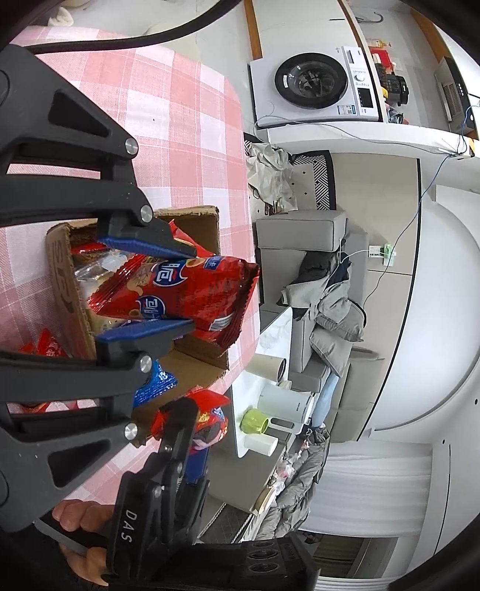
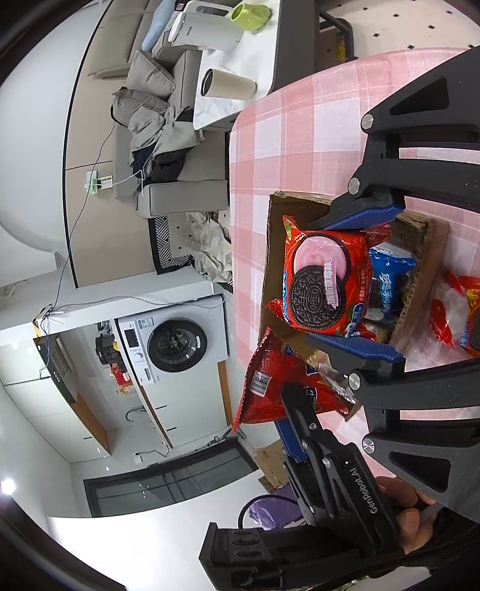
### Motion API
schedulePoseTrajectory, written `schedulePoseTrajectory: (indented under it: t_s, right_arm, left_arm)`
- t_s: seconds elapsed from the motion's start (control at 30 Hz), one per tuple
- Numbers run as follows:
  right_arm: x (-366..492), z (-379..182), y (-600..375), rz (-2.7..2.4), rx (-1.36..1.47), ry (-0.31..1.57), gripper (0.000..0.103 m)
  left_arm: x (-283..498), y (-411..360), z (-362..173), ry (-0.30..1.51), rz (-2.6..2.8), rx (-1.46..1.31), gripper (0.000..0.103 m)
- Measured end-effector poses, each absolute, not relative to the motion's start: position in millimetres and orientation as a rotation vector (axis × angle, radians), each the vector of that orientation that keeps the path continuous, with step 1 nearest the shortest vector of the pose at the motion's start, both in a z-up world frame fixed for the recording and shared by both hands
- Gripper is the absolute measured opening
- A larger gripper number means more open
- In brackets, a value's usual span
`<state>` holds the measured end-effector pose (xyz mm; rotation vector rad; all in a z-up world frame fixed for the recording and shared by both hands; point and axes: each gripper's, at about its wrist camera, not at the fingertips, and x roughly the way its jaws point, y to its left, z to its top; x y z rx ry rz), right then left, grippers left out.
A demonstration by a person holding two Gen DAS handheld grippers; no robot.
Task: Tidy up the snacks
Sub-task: 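Lift both held packs and carry them over the box with both grippers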
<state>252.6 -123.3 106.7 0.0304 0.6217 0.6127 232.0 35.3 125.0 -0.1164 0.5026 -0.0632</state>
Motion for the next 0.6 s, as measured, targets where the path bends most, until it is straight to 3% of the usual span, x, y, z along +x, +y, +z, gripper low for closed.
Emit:
schedulePoseTrajectory:
  t_s: [0.6]
  right_arm:
    - [287,88,-113,0.576,0.061,0.688,0.051]
  left_arm:
    - [278,31,92,0.54,-0.012,-0.079,0.029]
